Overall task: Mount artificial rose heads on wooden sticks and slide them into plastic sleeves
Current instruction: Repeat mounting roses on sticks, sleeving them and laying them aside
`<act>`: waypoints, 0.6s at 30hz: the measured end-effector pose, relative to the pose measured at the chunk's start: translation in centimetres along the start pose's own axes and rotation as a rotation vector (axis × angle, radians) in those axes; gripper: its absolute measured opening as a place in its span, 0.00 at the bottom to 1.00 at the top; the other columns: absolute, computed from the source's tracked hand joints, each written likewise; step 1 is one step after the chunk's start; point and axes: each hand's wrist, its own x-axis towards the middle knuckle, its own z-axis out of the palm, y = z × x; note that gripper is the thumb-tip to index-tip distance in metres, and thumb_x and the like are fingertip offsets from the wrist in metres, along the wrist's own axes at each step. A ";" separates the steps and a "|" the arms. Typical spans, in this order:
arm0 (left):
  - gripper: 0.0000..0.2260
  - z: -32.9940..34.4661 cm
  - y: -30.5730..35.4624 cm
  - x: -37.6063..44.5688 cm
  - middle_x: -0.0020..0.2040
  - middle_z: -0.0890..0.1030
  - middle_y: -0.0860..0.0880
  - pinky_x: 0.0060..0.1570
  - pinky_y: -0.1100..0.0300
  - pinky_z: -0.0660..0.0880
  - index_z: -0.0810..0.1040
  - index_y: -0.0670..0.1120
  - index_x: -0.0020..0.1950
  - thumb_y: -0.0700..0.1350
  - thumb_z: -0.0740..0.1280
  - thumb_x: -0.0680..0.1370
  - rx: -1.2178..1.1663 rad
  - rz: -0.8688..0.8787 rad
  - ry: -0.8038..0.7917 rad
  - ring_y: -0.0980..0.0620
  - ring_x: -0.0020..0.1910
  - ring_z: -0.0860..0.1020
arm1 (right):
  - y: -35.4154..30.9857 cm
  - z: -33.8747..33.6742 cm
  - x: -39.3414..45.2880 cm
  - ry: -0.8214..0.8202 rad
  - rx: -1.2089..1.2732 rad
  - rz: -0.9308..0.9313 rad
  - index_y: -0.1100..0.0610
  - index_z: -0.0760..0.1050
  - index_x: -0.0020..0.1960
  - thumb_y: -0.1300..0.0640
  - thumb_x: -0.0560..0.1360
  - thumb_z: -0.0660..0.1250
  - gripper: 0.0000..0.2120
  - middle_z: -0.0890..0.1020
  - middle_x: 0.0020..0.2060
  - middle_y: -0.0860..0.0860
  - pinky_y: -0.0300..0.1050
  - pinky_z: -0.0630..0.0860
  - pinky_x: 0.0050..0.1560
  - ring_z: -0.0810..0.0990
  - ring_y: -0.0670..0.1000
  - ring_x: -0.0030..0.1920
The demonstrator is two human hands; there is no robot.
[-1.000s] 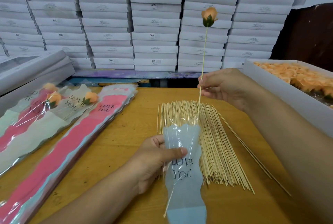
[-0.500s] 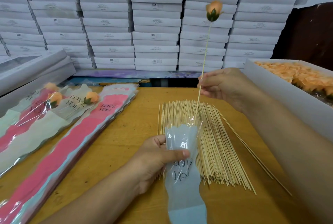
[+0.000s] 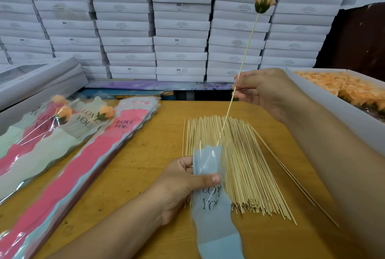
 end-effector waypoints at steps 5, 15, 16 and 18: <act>0.22 0.0 0.0 0.0 0.49 0.86 0.39 0.42 0.54 0.83 0.83 0.40 0.55 0.37 0.80 0.62 0.001 -0.032 0.014 0.42 0.45 0.86 | -0.8 -0.4 0.1 0.016 0.010 -0.011 0.65 0.81 0.46 0.70 0.74 0.70 0.03 0.84 0.33 0.55 0.36 0.80 0.36 0.85 0.50 0.34; 0.23 0.0 -0.2 0.2 0.50 0.86 0.38 0.46 0.51 0.84 0.82 0.38 0.58 0.36 0.79 0.64 -0.018 -0.047 0.022 0.42 0.46 0.85 | 0.4 0.0 -0.2 -0.063 -0.032 0.033 0.65 0.82 0.45 0.70 0.73 0.72 0.03 0.84 0.34 0.56 0.35 0.79 0.33 0.84 0.49 0.32; 0.23 -0.1 -0.1 0.2 0.50 0.86 0.38 0.46 0.51 0.84 0.82 0.38 0.58 0.36 0.80 0.64 -0.019 -0.048 0.023 0.42 0.46 0.86 | 0.5 0.1 -0.3 -0.069 -0.036 0.035 0.65 0.82 0.45 0.70 0.73 0.72 0.03 0.84 0.34 0.56 0.35 0.79 0.33 0.84 0.49 0.33; 0.24 -0.1 -0.1 0.2 0.51 0.86 0.38 0.46 0.51 0.83 0.82 0.39 0.58 0.37 0.80 0.63 -0.025 -0.051 0.024 0.41 0.47 0.86 | 0.7 0.1 -0.3 -0.077 -0.041 0.038 0.64 0.82 0.44 0.70 0.73 0.72 0.03 0.85 0.35 0.56 0.35 0.79 0.33 0.84 0.49 0.33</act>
